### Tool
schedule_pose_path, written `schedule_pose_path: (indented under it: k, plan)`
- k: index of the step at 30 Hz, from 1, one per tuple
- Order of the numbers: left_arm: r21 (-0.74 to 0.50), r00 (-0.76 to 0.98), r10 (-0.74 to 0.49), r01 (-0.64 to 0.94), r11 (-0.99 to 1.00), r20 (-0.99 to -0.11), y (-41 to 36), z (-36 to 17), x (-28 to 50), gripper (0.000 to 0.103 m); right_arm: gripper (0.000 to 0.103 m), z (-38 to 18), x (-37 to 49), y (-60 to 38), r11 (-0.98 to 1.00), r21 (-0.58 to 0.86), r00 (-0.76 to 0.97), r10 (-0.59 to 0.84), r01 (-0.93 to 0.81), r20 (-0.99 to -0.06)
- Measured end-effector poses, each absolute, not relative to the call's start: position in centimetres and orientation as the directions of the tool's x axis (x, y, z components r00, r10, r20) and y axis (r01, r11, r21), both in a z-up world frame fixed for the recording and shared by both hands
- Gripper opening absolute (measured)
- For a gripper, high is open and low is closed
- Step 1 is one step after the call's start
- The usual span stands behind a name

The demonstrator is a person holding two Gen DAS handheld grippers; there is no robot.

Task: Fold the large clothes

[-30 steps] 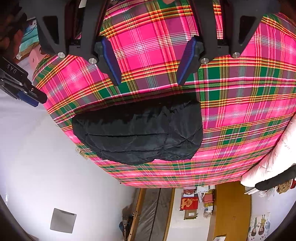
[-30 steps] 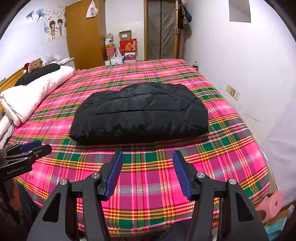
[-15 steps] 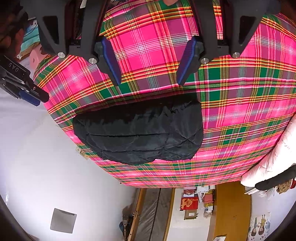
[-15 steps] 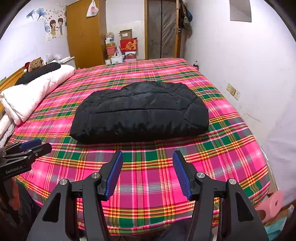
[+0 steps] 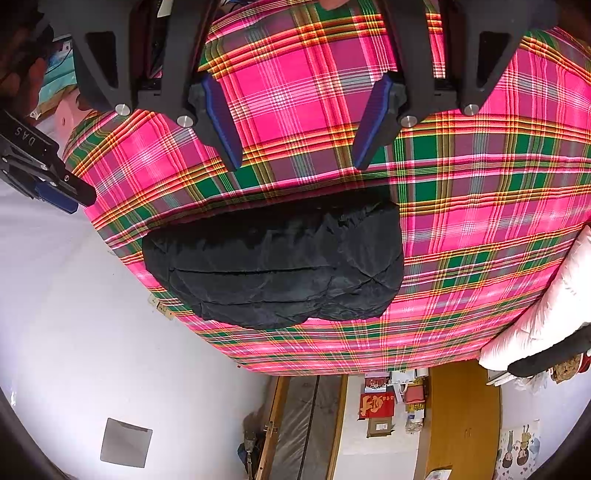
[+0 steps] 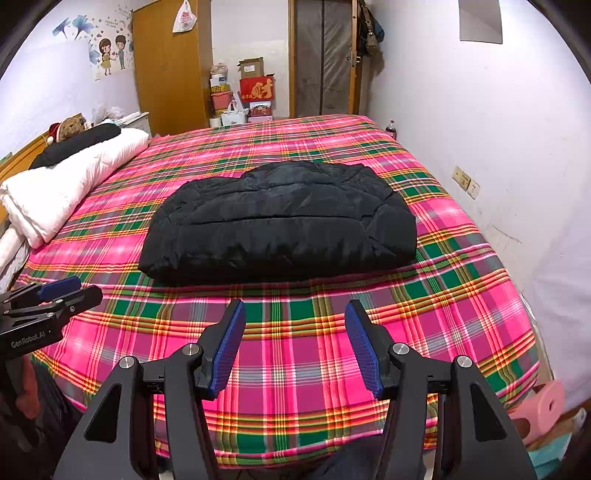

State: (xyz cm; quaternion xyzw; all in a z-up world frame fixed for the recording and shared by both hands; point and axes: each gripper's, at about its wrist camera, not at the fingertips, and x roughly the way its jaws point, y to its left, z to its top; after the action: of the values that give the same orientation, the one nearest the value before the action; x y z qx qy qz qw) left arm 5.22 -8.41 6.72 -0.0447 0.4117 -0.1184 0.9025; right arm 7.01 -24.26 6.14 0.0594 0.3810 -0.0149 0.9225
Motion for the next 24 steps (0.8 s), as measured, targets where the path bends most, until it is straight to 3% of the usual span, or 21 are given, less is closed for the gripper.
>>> schedule_pose_path:
  k: [24]
  plan:
    - [-0.168,0.616,-0.25,0.189,0.968,-0.747,-9.04,6.32,5.14,0.064,0.056,5.9,7.04,-24.34,0.992,0.098,0.704,0.018,0.074,-0.71]
